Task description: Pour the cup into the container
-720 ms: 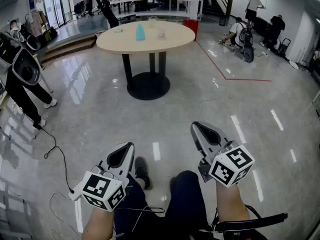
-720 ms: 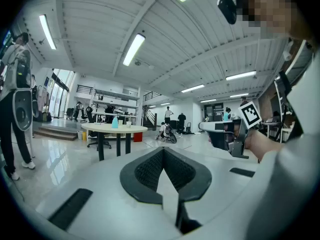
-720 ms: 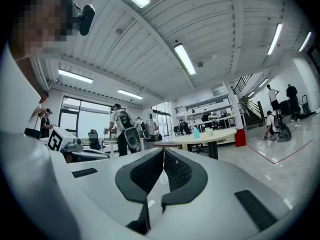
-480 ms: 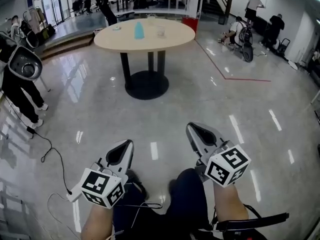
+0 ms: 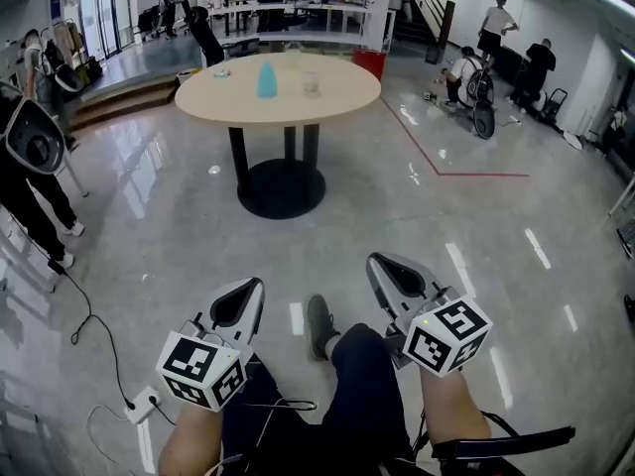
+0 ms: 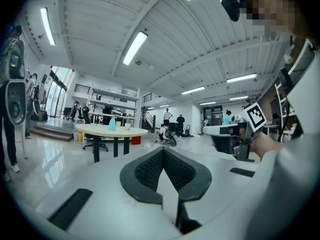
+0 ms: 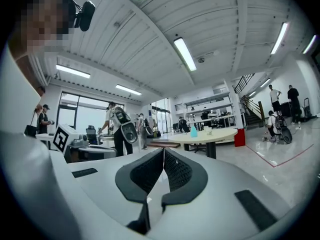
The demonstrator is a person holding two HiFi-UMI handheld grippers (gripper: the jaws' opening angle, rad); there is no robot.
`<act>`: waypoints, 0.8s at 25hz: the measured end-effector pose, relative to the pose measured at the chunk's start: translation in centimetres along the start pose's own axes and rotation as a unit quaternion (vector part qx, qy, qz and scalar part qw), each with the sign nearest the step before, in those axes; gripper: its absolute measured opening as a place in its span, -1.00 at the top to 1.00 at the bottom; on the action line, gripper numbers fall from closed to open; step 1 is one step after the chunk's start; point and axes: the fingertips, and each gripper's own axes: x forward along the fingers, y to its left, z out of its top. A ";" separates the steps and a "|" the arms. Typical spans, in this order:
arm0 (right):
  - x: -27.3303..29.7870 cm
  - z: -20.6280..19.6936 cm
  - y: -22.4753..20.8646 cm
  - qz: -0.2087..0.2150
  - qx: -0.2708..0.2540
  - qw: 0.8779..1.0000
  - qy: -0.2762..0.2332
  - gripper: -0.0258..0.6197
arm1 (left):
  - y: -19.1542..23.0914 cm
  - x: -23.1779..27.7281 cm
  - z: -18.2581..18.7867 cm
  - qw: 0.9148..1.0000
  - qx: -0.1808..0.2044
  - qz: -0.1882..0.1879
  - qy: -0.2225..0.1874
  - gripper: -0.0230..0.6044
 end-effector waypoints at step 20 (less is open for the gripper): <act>15.7 1.3 -5.7 0.005 0.014 1.000 -0.022 0.90 | 12.2 10.2 2.4 1.000 0.016 -0.007 0.011 0.93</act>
